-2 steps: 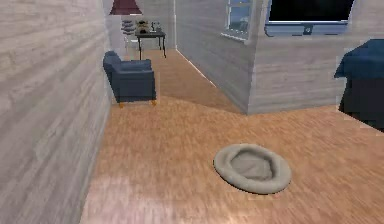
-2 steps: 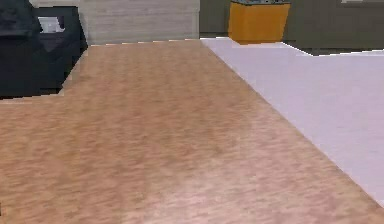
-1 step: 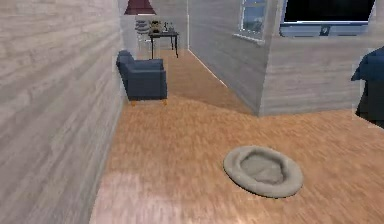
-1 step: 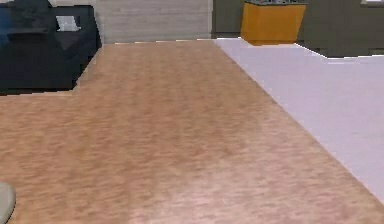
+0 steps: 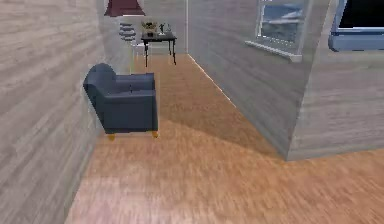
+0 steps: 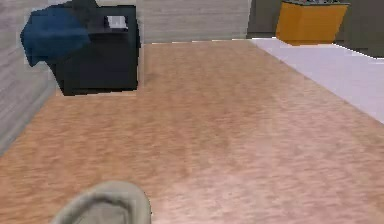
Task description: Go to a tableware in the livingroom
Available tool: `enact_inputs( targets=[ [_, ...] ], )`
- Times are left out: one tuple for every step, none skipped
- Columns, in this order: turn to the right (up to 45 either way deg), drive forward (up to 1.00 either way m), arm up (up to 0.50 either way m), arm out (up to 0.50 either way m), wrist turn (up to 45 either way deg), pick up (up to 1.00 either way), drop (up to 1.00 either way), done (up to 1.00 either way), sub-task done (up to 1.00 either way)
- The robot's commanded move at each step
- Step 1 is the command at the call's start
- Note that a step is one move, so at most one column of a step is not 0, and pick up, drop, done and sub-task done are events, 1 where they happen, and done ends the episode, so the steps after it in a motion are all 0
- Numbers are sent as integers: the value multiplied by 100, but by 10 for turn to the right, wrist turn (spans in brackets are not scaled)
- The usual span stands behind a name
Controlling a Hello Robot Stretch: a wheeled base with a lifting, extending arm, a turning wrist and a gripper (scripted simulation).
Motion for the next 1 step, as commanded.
enact_inputs(
  targets=[
    [0,100,0,0,0,0,0,0,0]
  ],
)
